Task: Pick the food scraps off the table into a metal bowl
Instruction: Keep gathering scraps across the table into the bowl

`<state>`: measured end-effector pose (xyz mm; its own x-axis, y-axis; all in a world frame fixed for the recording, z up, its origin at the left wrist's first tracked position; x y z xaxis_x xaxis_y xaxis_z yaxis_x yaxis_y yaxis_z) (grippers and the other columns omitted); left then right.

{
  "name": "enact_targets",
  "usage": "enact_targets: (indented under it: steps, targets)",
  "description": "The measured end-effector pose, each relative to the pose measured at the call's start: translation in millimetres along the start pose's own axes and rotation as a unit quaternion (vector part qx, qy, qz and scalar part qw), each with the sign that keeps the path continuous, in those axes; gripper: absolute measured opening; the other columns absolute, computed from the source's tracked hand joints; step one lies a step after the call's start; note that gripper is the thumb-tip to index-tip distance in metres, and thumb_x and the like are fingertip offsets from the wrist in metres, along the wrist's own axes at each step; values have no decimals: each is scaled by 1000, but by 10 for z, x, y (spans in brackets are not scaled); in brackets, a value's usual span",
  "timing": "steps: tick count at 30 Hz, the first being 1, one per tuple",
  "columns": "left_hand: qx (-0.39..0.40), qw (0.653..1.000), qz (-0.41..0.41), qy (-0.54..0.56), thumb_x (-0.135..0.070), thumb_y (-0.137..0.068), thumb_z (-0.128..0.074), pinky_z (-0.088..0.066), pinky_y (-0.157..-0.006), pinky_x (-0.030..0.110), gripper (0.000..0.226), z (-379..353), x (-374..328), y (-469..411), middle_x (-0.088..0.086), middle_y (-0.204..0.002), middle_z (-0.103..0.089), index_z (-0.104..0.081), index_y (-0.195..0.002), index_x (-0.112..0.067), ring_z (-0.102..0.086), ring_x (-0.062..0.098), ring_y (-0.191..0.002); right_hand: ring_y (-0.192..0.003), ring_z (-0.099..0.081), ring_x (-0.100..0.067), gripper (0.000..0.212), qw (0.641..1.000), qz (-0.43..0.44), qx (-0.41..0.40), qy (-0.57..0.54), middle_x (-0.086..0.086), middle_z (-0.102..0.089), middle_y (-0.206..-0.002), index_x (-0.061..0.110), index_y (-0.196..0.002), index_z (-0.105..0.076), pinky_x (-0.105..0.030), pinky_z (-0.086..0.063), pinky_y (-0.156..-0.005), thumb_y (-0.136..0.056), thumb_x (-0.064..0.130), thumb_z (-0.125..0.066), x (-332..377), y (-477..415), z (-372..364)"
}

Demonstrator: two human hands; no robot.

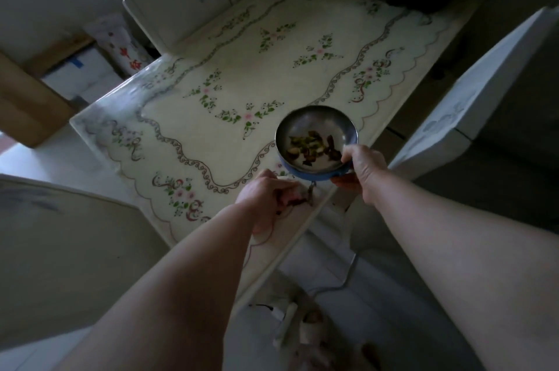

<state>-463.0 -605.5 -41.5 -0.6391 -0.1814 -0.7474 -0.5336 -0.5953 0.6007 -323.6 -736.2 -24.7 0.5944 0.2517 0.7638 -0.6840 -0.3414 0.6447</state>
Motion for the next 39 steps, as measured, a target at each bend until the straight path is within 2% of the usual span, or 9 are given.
enact_targets:
  steps: [4,7,9,11,16,21,29,33,39]
  targets:
    - [6,997,-64,37,-10,-93,-50,-44,-44,28,19,63,-120,-51,0,-46,-56,-51,-80,3,-50,18,-35,-64,-58,-25,28,999,-25,-29,13,-17,-60,-96,4,-104,-60,-21,-47,-38,-78,8,-51,-235,135,247]
    - [-121,988,-95,6,-19,-86,-58,-49,-48,40,33,389,-13,-368,17,-71,-70,-56,-107,6,-56,29,-42,-67,-57,-25,23,998,-44,-46,12,-16,-58,-94,8,-99,-57,-19,-45,-35,-79,6,-46,-373,215,387]
    - [-153,981,-67,-94,-21,-85,-59,-57,-72,48,21,469,-80,-242,17,-101,-69,-68,-104,-24,-68,35,-79,-68,-56,-25,24,996,-55,-72,8,-14,-55,-89,10,-102,-55,-19,-44,-34,-81,7,-44,-469,277,463]
    - [-227,947,-36,-225,-26,-89,-65,-47,-99,44,21,591,-94,-66,18,-132,-52,-68,-109,-21,-55,35,-111,-68,-53,-23,22,993,-67,-93,2,-11,-51,-85,11,-103,-52,-24,-44,-39,-84,7,-41,-548,328,513]
    - [-159,906,61,-387,-36,-82,-71,-28,-111,41,63,581,273,59,18,-149,-27,-49,-138,-19,-21,36,-137,-65,-46,-21,14,989,-87,-119,4,-8,-43,-77,9,-101,-47,-32,-45,-50,-94,11,-35,-774,479,584]
    - [-152,892,1,-426,-34,-86,-66,-43,-102,45,52,559,290,24,16,-136,-42,-49,-135,-33,-40,36,-123,-62,-44,-20,28,981,-101,-164,18,-7,-44,-77,15,-78,-46,-32,-42,-47,-98,27,-33,-1086,449,723]
    - [-156,888,-33,-431,-26,-83,-71,-48,-98,43,44,419,259,-101,24,-139,-41,-60,-125,-29,-46,37,-123,-64,-51,-23,37,975,-145,-153,62,-13,-51,-101,8,-126,-50,-24,-36,-39,-93,22,-42,-1409,280,751]
    - [-192,894,-60,-401,-7,-92,-54,-50,-84,31,47,309,228,-136,16,-133,-40,-55,-134,-30,-58,29,-100,-60,-58,-24,43,975,-163,-137,62,-12,-54,-93,8,-129,-48,-23,-41,-39,-86,15,-50,-1448,160,720]
    - [-185,920,-109,-327,-28,-95,-55,-42,-57,12,27,7,193,-191,-6,-103,-48,-60,-121,-26,-50,9,-79,-91,-66,-34,47,983,-152,-95,37,-19,-55,-123,7,-127,-47,-25,-48,-35,-80,6,-55,-1458,-68,576]
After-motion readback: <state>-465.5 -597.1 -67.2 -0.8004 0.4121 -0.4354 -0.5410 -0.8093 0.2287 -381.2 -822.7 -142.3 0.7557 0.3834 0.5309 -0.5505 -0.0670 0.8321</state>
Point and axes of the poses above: each hand's wrist, its own y-axis away from the middle knuckle, its own z-axis out of the back of the hand, x = y × z, the point moved 4 cm from there along -y, towards the middle knuckle
